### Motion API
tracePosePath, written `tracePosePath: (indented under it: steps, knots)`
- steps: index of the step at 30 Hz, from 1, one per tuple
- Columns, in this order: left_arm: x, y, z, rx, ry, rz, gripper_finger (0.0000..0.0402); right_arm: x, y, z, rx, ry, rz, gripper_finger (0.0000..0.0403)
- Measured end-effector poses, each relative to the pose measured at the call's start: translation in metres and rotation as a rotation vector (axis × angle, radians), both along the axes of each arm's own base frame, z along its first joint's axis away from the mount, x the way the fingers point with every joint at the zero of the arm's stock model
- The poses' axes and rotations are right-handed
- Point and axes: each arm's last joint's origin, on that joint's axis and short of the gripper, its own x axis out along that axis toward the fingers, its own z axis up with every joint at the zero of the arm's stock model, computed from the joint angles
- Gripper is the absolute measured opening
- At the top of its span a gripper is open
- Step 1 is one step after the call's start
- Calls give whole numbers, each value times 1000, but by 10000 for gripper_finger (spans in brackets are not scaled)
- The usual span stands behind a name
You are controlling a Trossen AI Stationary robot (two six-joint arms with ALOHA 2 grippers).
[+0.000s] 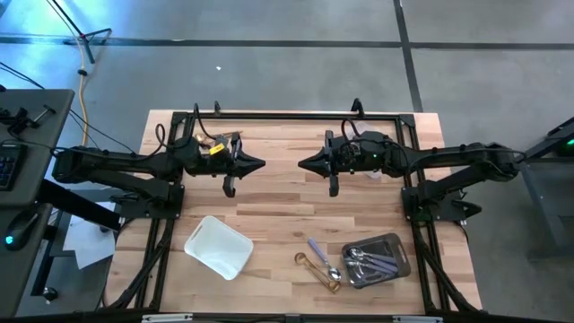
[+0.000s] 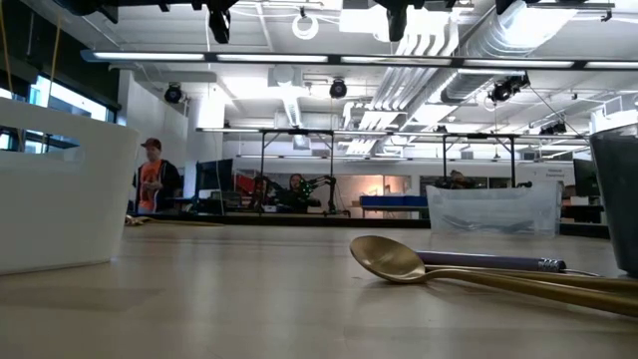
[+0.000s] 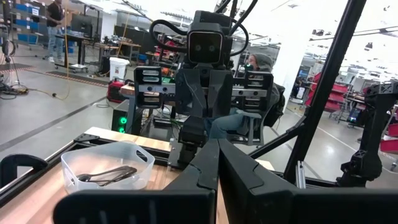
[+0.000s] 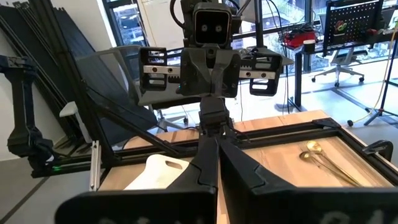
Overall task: Sort silverware by color (type)
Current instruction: Put the violet spoon into the black bin
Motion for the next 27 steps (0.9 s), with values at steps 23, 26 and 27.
tracePosePath:
  steps: [23,26,27]
  knots:
    - [0,0,0,-1,0,0,0,0,2,0,106,20,-8,0]
    - [0,0,0,-1,0,-1,0,2,14,10,107,133,26,0]
    - [0,0,0,-1,0,0,0,5,20,15,95,180,47,0]
